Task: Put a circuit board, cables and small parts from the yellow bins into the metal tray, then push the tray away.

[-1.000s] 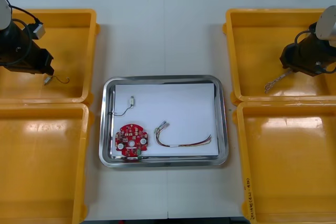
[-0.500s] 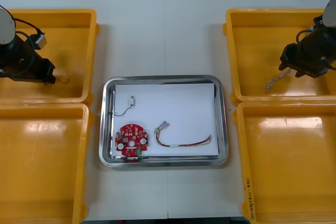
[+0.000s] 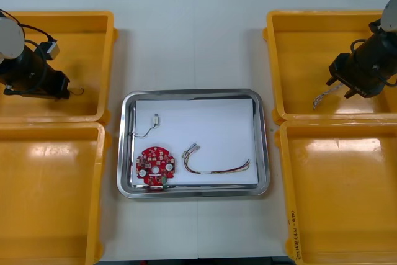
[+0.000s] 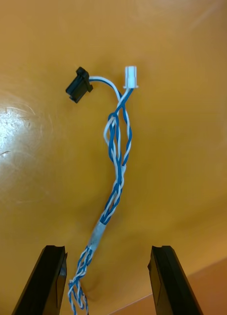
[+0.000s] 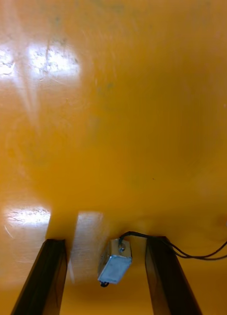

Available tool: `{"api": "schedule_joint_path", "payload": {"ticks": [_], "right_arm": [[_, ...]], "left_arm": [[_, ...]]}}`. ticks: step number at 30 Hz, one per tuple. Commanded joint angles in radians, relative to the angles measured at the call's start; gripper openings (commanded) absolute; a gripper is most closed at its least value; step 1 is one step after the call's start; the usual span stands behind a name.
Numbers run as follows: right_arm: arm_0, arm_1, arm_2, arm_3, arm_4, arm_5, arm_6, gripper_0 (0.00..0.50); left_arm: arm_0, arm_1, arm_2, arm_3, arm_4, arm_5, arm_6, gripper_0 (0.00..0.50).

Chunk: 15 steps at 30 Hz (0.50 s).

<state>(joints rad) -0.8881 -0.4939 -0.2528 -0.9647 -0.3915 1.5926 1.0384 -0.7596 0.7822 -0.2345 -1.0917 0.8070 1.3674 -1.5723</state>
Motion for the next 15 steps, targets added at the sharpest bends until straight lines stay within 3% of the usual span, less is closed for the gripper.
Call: {"api": "schedule_joint_path", "payload": {"ticks": [1, 2, 3, 4, 7, 15], "right_arm": [[-0.040, 0.017, -0.005, -0.026, 0.005, 0.001, -0.066, 0.489], [-0.042, 0.018, -0.005, -0.025, 0.006, 0.001, -0.067, 0.491], [-0.042, 0.023, -0.003, -0.023, 0.010, 0.000, -0.070, 0.490], [-0.042, 0.026, -0.005, -0.025, 0.013, 0.000, -0.073, 0.490], [-0.037, 0.035, -0.002, -0.025, 0.020, -0.002, -0.083, 0.491], [-0.017, 0.049, 0.020, -0.025, 0.042, -0.026, -0.096, 0.490]], "left_arm": [[0.031, -0.026, -0.005, -0.014, -0.020, -0.016, -0.020, 0.305], [0.031, -0.028, -0.005, -0.014, -0.022, -0.016, -0.020, 0.262], [0.033, -0.032, -0.005, -0.014, -0.025, -0.018, -0.020, 0.139], [0.033, -0.032, -0.005, -0.014, -0.026, -0.016, -0.020, 0.081], [0.036, -0.032, -0.005, -0.014, -0.028, -0.016, -0.017, 0.000], [0.023, -0.041, 0.054, -0.025, -0.031, 0.010, 0.000, 0.000]]}}
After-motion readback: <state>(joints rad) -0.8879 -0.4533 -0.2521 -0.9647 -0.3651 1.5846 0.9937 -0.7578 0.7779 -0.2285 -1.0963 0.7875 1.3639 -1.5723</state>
